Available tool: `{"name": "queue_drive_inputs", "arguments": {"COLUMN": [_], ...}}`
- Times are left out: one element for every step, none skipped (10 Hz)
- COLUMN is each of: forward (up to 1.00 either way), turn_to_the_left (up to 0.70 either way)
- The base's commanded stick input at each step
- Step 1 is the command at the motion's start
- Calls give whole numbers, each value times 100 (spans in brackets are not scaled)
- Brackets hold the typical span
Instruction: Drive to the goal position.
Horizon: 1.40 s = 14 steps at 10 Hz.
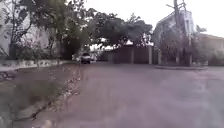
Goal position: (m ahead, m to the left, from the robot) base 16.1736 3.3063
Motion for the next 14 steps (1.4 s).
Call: {"name": "queue_drive_inputs", "arguments": {"forward": [100,100,100,100,100,100,100,100,100,100,100,100,100,100], "turn_to_the_left": [0,0,0,0,0,0,0,0,0,0,0,0,0,0]}}
